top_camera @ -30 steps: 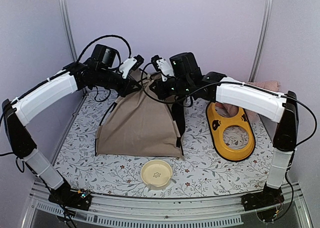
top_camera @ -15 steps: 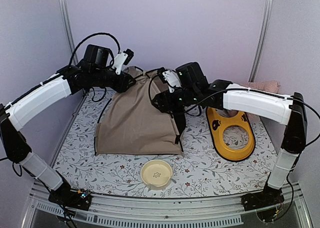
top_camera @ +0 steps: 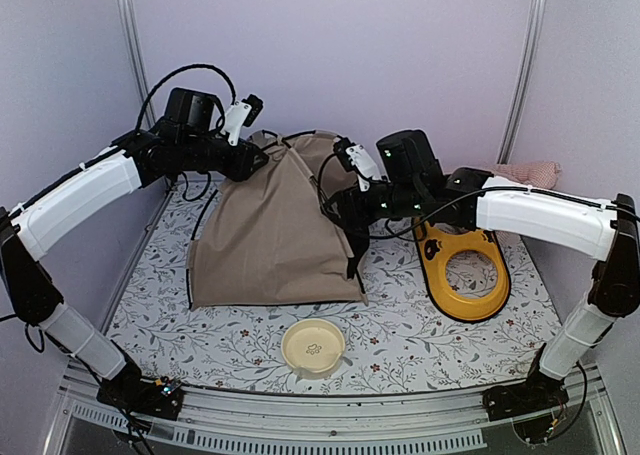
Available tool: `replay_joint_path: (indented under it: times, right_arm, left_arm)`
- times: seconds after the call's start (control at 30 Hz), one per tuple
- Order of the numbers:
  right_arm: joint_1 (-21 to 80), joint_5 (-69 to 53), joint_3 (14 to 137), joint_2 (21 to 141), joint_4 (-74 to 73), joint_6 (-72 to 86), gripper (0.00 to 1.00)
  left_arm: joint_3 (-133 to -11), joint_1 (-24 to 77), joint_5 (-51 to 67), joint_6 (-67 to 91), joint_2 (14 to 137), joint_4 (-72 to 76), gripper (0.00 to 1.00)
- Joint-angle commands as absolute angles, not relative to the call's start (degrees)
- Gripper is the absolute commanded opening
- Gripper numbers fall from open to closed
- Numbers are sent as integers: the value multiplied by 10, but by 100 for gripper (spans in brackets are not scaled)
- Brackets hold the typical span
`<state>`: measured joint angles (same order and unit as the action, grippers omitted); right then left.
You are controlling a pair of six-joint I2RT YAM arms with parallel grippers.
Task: Set up the pet tent
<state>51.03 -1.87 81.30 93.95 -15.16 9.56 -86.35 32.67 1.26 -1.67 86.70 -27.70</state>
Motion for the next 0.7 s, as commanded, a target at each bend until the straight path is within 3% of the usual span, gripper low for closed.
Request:
replay_joint_path:
  times: [0.0,0.23,0.33,0.53,0.6,0.67]
  right_arm:
    - [506,-21,826,941,-147,99,54]
    - [507,-24,876,976,-152,93,46]
    - [506,-17,889,986,-160,90,36]
    - [506,-6,881,988,-169,90,3]
    - [506,-4,872,983,-169,92,0]
    - [506,-4,857,976,-167,94,0]
  left_arm:
    - [-862,323,30,-16,858,-264,37]
    - [-865,323,29,-23,856,-274,37]
    - [-866,323,27,-26,855,-277,34]
    - [-869,320,22,-27,856,-278,11]
    - [-872,317,13,-24,857,-279,0]
    - [-875,309,3,-17,858,-279,0]
